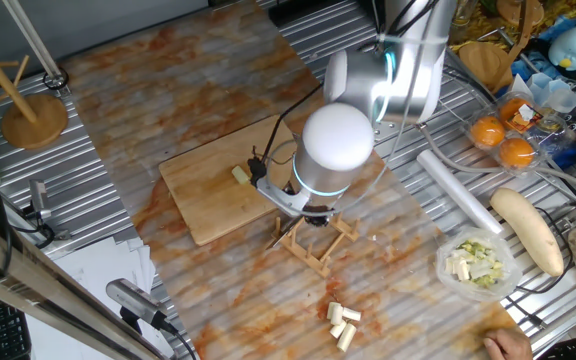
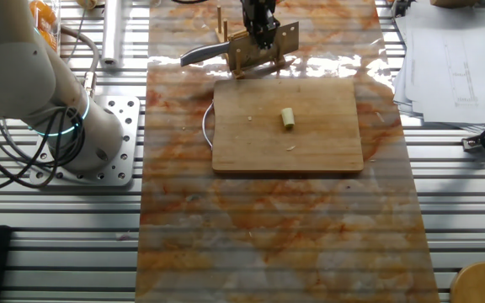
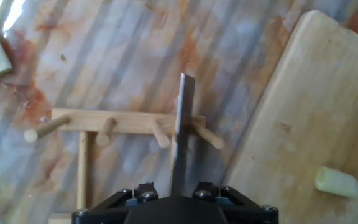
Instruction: Chop the scallions
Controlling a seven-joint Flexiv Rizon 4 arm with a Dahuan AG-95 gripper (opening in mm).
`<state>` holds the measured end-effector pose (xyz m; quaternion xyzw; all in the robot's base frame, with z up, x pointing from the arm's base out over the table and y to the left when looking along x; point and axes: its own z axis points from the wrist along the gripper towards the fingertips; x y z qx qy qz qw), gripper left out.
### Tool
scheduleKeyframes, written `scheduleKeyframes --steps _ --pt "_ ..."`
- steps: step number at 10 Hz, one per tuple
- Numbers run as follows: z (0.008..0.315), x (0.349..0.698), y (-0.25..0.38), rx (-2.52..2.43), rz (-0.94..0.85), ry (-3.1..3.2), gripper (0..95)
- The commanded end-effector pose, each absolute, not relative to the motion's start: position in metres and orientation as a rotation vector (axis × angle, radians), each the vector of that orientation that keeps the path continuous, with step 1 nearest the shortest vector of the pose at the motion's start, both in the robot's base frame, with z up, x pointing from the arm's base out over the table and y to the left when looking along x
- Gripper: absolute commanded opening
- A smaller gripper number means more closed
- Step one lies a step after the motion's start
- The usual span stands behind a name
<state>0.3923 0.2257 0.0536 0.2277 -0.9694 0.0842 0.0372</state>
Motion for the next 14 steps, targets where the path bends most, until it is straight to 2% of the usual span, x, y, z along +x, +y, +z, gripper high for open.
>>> scheduleKeyframes --steps 1,5,14 --pt "0.049 0.393 0.223 0.708 0.280 -2.977 38.0" --pt "0.038 0.395 0.219 0.722 0.295 -2.982 38.0" --pt "0.035 0.391 0.215 0.746 0.311 -2.973 38.0"
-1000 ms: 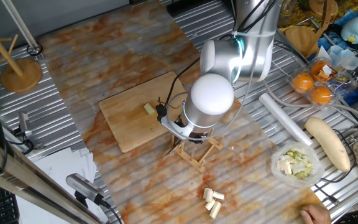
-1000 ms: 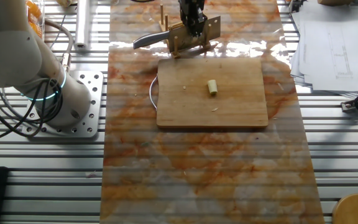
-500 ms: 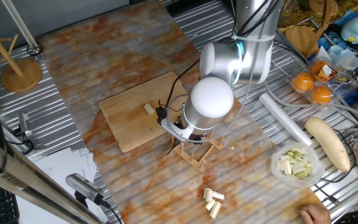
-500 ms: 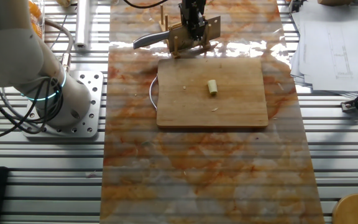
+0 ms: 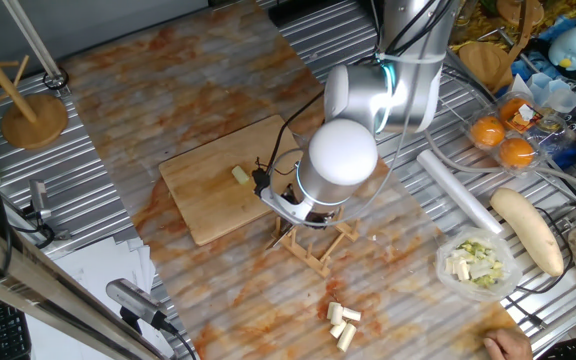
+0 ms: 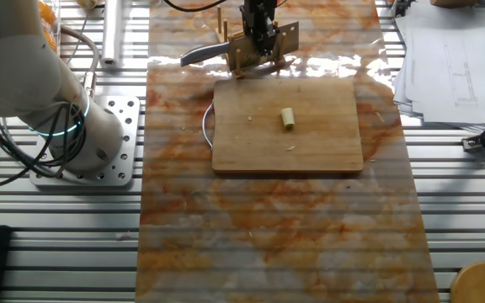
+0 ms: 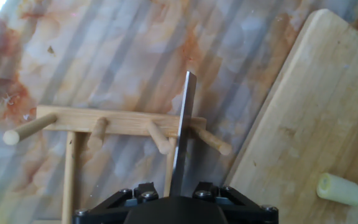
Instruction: Chop the scallions
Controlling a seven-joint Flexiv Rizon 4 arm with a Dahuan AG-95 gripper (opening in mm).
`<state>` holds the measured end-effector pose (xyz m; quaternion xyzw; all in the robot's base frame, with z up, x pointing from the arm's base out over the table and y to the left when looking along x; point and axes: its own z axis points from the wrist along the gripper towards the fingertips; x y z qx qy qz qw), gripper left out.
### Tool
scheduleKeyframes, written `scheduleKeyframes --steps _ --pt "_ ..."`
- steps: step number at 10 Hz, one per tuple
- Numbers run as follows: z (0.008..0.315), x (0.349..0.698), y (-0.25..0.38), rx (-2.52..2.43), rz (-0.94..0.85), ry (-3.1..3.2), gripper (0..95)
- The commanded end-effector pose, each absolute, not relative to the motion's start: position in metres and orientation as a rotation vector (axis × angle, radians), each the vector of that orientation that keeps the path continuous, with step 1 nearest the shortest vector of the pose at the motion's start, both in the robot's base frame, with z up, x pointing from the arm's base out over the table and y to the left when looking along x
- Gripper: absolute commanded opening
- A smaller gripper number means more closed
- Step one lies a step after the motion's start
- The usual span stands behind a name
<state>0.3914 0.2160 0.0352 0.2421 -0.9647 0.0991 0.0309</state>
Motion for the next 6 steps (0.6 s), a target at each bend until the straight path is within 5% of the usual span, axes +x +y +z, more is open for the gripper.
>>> scheduleKeyframes --steps 1,3,5,6 --pt "0.0345 0.3912 0.2151 0.747 0.311 -2.973 38.0" --pt "0.0351 0.3909 0.2150 0.746 0.314 -2.973 38.0" --pt "0.0341 0.3909 0.2148 0.732 0.317 -2.982 0.0" --pt "0.0340 0.3909 0.2147 0.727 0.316 -2.984 0.0"
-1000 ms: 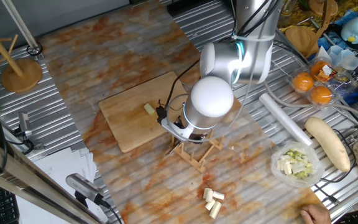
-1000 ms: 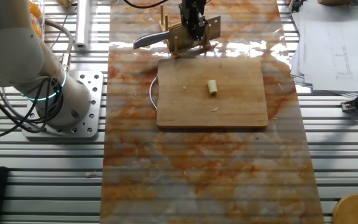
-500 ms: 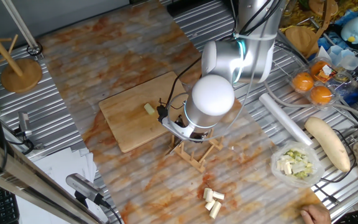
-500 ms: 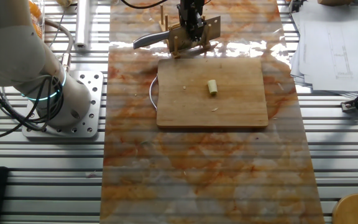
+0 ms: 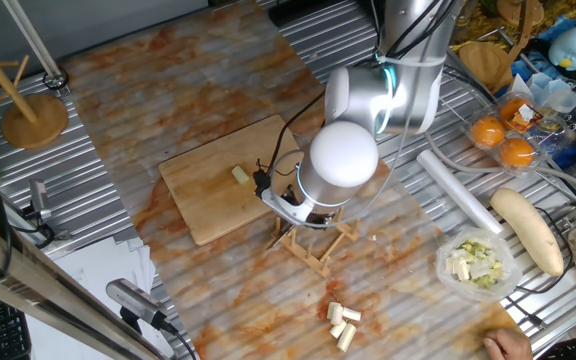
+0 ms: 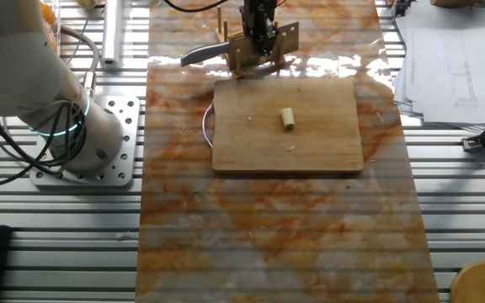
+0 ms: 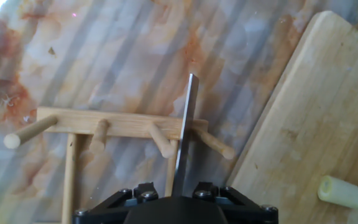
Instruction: Chop the scallions
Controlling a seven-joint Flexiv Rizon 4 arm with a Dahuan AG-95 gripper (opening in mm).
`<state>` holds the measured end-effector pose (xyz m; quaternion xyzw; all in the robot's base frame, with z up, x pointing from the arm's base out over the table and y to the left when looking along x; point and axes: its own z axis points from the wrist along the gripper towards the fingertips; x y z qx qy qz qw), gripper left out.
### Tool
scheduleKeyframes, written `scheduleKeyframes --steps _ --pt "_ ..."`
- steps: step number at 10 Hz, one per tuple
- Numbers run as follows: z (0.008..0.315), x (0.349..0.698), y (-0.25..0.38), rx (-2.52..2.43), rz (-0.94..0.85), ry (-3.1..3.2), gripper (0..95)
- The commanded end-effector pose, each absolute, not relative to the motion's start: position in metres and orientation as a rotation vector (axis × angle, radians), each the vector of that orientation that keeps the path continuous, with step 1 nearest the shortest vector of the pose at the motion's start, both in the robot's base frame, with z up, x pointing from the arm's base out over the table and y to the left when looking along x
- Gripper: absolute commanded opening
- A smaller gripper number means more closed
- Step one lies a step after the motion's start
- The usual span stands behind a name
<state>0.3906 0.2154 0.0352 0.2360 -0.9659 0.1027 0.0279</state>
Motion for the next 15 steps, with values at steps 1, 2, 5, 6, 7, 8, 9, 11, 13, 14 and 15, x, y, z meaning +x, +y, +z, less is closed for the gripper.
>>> scheduleKeyframes --steps 1,2,5,6,7,8,9,11,13,14,15 --pt "0.034 0.391 0.215 0.725 0.317 -2.984 0.0" --pt "0.035 0.390 0.214 0.728 0.315 -2.984 0.0" --pt "0.038 0.388 0.211 0.726 0.358 -2.979 0.0" --pt "0.042 0.386 0.208 0.727 0.342 -2.983 0.0" --pt "0.046 0.385 0.207 0.722 0.318 -2.991 0.0" --pt "0.054 0.385 0.208 0.709 0.300 -2.995 0.0" --pt "0.064 0.386 0.210 0.699 0.272 -3.002 0.0" --pt "0.095 0.394 0.219 0.670 0.231 -2.988 0.0" --pt "0.123 0.403 0.220 0.659 0.189 -2.986 0.0" --pt "0.145 0.412 0.217 0.660 0.182 -2.982 0.0" --pt "0.159 0.421 0.211 0.652 0.189 -2.980 0.0"
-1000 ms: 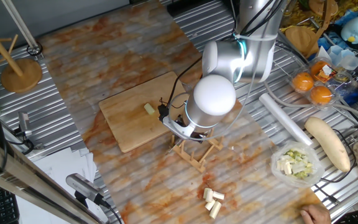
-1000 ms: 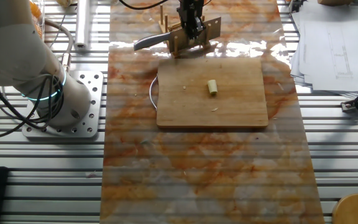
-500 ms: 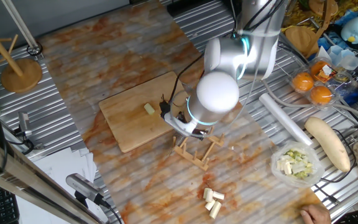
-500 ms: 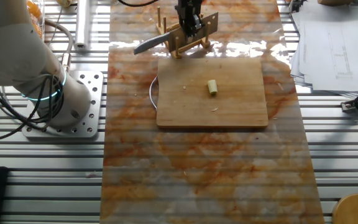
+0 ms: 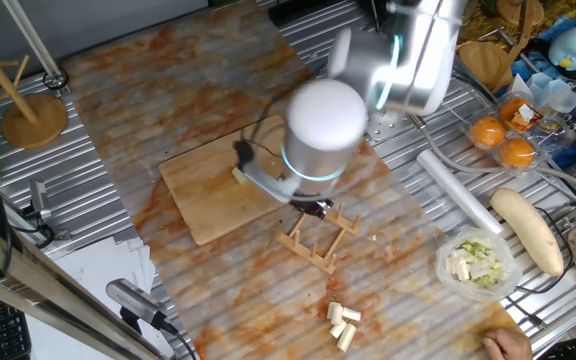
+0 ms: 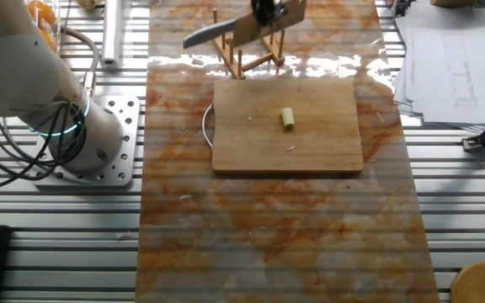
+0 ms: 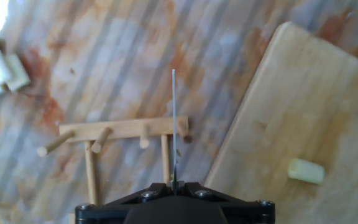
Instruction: Chop the scallions
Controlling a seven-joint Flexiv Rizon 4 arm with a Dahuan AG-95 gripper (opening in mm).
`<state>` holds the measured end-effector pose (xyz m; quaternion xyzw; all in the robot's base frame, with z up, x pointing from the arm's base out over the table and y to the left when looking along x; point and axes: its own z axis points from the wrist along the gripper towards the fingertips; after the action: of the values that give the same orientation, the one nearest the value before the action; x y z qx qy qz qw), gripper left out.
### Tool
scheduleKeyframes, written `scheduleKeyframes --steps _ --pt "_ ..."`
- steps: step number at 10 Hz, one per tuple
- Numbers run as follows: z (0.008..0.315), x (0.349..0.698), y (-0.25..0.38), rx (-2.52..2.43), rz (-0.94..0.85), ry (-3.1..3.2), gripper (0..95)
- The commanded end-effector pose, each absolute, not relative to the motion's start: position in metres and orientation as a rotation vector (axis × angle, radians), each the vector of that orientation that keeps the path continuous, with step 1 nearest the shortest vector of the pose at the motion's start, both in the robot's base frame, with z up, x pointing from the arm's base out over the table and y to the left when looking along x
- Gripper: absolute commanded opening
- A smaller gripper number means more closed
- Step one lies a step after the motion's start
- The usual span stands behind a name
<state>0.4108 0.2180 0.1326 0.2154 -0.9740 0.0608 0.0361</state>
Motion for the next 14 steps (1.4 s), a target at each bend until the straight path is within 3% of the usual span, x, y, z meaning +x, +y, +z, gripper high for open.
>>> scheduleKeyframes --steps 1,7,14 --pt "0.166 0.429 0.203 0.630 0.192 -2.987 0.0" --pt "0.147 0.463 0.187 0.497 0.128 -3.054 0.0" --pt "0.147 0.463 0.187 0.203 0.081 -3.053 0.0"
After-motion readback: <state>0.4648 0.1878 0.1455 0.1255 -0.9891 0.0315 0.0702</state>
